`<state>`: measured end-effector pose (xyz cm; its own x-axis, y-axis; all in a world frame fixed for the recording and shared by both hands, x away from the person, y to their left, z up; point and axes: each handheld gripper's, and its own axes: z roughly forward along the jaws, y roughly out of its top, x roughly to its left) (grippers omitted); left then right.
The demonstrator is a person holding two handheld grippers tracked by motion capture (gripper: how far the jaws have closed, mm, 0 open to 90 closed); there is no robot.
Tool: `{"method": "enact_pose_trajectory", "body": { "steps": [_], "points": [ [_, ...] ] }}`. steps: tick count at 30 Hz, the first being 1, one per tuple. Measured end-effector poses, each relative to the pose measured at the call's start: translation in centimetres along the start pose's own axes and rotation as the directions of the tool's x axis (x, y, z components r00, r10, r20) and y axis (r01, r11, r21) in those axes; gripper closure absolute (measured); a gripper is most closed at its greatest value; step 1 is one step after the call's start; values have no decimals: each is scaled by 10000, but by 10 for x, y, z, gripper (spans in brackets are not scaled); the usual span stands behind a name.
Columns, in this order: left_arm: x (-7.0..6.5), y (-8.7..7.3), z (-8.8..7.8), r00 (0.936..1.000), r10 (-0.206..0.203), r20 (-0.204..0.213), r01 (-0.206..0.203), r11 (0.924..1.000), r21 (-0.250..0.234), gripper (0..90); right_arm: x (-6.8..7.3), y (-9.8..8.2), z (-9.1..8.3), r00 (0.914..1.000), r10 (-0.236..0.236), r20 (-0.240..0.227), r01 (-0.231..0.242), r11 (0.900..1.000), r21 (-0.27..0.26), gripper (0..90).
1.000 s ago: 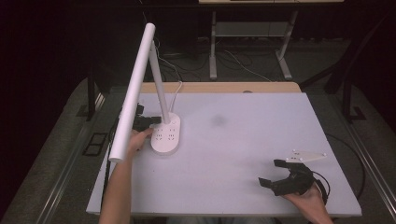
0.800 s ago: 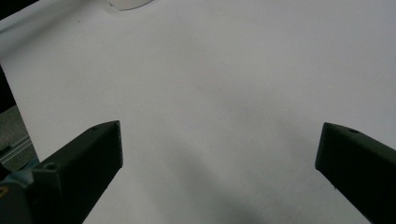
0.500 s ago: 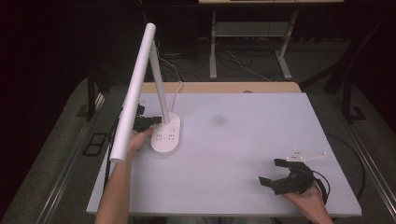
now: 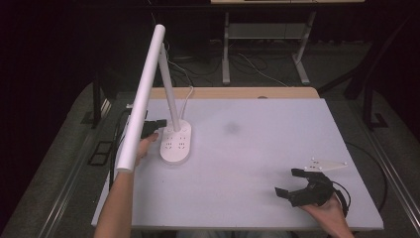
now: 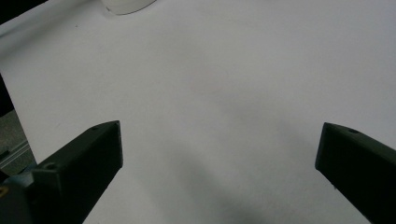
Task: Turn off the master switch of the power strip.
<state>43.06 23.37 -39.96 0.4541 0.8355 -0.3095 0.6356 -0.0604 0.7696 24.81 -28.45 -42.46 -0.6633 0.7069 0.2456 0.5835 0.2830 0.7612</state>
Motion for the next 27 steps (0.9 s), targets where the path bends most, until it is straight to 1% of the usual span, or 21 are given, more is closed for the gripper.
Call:
{"method": "enact_pose_trajectory", "body": {
  "steps": [1, 5, 7, 8, 13, 16, 17, 20, 22, 24, 25, 27],
  "points": [
    [0, 1, -3, 10000, 69, -26, -69, 10000, -25, 900, 0, 0, 0, 10000, -4, 4, 4, 10000, -8, 1],
    [1, 2, -12, 9999, 85, -137, -86, 9999, -95, 900, 0, 0, 0, 10000, -17, 2, 17, 10000, -35, 1],
    [-1, 2, -16, 9999, 64, -144, -67, 9998, -195, 900, 0, 0, 0, 10000, -13, 6, 13, 10000, -27, 1],
    [-1, 3, -19, 9998, 145, -109, -147, 9997, -188, 900, 0, 0, 0, 10000, -5, 7, 5, 10000, -36, 1],
    [-9, 5, -29, 9994, 325, -92, -329, 9987, -394, 897, 1, 0, -1, 10000, -35, -3, 35, 10000, -58, 1],
    [-14, 5, -35, 9994, 338, -60, -341, 9980, -542, 856, 1, 0, 0, 10000, -58, -13, 58, 10000, -62, 1],
    [-15, 4, -37, 9991, 432, -35, -434, 9978, -508, 848, 1, 0, 0, 10000, -55, -12, 55, 10000, -62, 1],
    [-18, 0, -43, 9992, 404, 4, -404, 9976, -554, 790, 1, 0, 0, 10000, -49, -37, 49, 10000, -70, 0],
    [-20, -4, -46, 9994, 337, -60, -340, 9978, -572, 737, 2, 1, -1, 10000, -42, -42, 42, 10000, -68, 1],
    [-21, -9, -50, 9997, 202, -147, -212, 9972, -714, 635, 2, 1, -1, 10000, -49, -48, 49, 10000, -70, 1],
    [-21, -11, -51, 9998, 155, -128, -164, 9971, -738, 587, 2, 1, -1, 10000, -60, -55, 59, 10000, -75, 1],
    [-21, -16, -54, 9995, 139, -291, -162, 9965, -818, 506, 2, 1, -1, 9999, -85, -57, 85, 9999, -83, 1]
  ]
}}
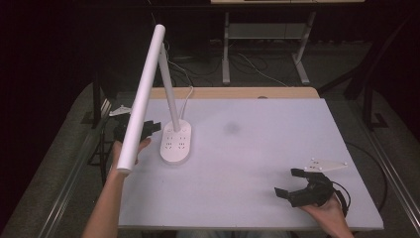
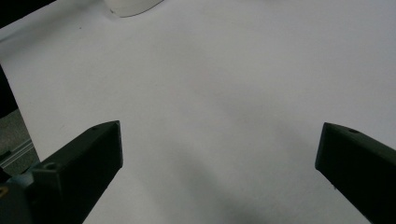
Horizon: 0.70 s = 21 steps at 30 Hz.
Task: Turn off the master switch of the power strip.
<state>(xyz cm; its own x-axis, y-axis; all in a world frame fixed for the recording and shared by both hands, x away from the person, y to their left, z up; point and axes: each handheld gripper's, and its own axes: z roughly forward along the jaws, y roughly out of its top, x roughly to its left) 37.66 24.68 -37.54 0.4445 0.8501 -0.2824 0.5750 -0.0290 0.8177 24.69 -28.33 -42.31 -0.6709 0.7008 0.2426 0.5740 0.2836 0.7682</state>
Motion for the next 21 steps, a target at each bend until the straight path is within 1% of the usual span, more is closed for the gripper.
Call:
{"method": "enact_pose_trajectory", "body": {
  "steps": [2, 6, 9, 10, 11, 12, 13, 14, 16, 17, 21],
  "points": [
    [0, -5, -4, 9999, -114, 55, 115, 9999, -91, 425, 0, 0, 0, 10000, 8, -7, -8, 10000, 6, 1],
    [0, -11, -14, 9982, -327, 496, 345, 9988, -360, 249, 0, 0, 0, 10000, 0, -11, 0, 10000, -15, 1],
    [-4, -14, -21, 9974, -241, 672, 270, 9988, -420, 141, 0, 0, 0, 10000, -10, -8, 10, 10000, -12, 1],
    [-5, -16, -23, 9979, -197, 624, 223, 9989, -420, 128, 0, 0, 0, 10000, -17, -5, 17, 10000, -16, 1],
    [-7, -17, -25, 9974, -168, 695, 198, 9989, -420, 101, 1, 0, 0, 10000, 11, -13, -11, 10000, -9, 1],
    [-9, -19, -26, 9973, -114, 725, 138, 9994, -331, 47, 1, 0, 0, 10000, 12, -13, -12, 10000, 1, 1],
    [-10, -20, -27, 9961, -105, 874, 129, 9995, -274, 8, 1, 0, 0, 10000, 6, -15, -6, 10000, -7, 1],
    [-12, -22, -28, 9951, -58, 985, 86, 9995, -289, 0, 2, 1, 0, 10000, 10, -15, -10, 10000, 9, 1],
    [-16, -26, -31, 9949, 105, 1007, -72, 9994, -338, 0, 2, 1, 0, 10000, -23, 0, 23, 10000, 2, 1],
    [-18, -28, -32, 9935, 119, 1136, -80, 9994, -345, 0, 2, 1, 0, 10000, -32, 3, 32, 10000, -2, 1],
    [-27, -35, -37, 9912, 332, 1281, -281, 9987, -416, 0, 2, 1, 0, 10000, -51, 22, 51, 10000, -21, 1]
  ]
}}
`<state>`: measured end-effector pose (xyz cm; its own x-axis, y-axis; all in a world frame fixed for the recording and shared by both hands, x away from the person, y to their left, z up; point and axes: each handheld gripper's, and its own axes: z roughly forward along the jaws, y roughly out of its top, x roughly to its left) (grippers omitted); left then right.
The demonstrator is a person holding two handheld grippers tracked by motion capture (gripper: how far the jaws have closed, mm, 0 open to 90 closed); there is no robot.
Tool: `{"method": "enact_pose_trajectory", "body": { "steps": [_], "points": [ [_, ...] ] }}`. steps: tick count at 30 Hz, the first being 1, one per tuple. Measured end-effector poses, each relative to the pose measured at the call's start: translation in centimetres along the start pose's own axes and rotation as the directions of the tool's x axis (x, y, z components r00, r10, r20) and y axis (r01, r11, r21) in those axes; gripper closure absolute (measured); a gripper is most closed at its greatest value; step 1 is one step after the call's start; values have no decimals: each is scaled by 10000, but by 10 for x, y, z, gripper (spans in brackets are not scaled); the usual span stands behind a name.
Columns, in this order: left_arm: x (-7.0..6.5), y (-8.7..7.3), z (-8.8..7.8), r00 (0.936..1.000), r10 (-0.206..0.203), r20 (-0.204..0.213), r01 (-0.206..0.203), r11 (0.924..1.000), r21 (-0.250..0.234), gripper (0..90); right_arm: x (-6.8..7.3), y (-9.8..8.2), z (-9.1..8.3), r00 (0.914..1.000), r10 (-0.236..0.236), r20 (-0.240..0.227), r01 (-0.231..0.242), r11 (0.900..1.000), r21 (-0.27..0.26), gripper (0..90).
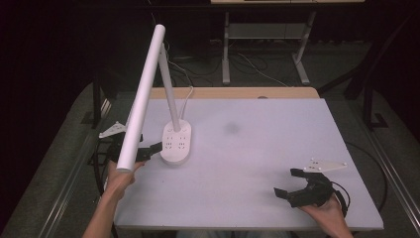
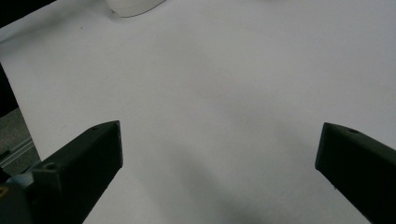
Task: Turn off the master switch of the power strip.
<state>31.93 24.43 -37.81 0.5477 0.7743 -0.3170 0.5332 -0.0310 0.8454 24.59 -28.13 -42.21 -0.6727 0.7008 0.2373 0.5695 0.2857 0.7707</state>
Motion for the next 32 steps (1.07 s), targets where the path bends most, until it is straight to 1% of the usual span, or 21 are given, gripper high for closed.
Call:
{"method": "enact_pose_trajectory", "body": {
  "steps": [5, 7, 11, 13, 15, 16, 18, 19, 20, 25, 26, 28, 31, 32],
  "points": [
    [-11, -8, -3, 9989, 121, 453, -118, 9999, -61, 0, 0, 0, 0, 10000, -5, 12, 5, 10000, -20, 1],
    [-16, -12, -2, 9978, 132, 652, -125, 9999, -117, 0, 0, 0, 0, 10000, -3, 5, 3, 10000, -12, 1],
    [-24, -20, 2, 9954, 242, 928, -244, 9997, 15, 0, 0, 0, 0, 10000, -15, -2, 15, 10000, -17, 1],
    [-29, -24, 4, 9940, 317, 1044, -316, 9995, -26, 0, 0, 0, -1, 10000, 16, 1, -16, 10000, -26, 1],
    [-33, -27, 5, 9924, 494, 1126, -507, 9987, 89, 0, 0, 0, -2, 10000, -3, 3, 3, 10000, -88, 1],
    [-36, -30, 6, 9916, 517, 1184, -533, 9985, 111, 0, 0, 0, -2, 10000, 41, 17, -40, 10000, -85, 1],
    [-42, -34, 7, 9898, 635, 1274, -666, 9976, 199, 0, 0, 0, -3, 10000, 44, 13, -44, 9999, -104, 1],
    [-44, -36, 8, 9877, 687, 1406, -729, 9970, 246, 0, 0, 0, -3, 10000, 41, 4, -41, 9999, -121, 1],
    [-46, -39, 9, 9871, 675, 1454, -728, 9968, 318, 0, 0, 0, -3, 10000, 31, 2, -31, 9999, -146, 1],
    [-57, -50, 13, 9800, 839, 1805, -950, 9940, 540, 0, 0, 0, -4, 10000, 43, -18, -43, 9998, -192, 1],
    [-59, -52, 14, 9798, 891, 1789, -1021, 9926, 652, 0, 0, 0, -4, 10000, 53, -26, -53, 9998, -187, 1],
    [-63, -56, 16, 9762, 1027, 1909, -1206, 9891, 850, 0, 0, 0, -4, 10000, 43, -34, -44, 9998, -207, 1],
    [-68, -58, 18, 9722, 1128, 2053, -1340, 9867, 924, 0, 1, 0, -4, 10000, -12, -34, 11, 9997, -231, 1],
    [-69, -59, 18, 9718, 1104, 2085, -1312, 9874, 885, 0, 1, 0, -4, 10000, -32, -38, 31, 9997, -239, 1]
  ]
}}
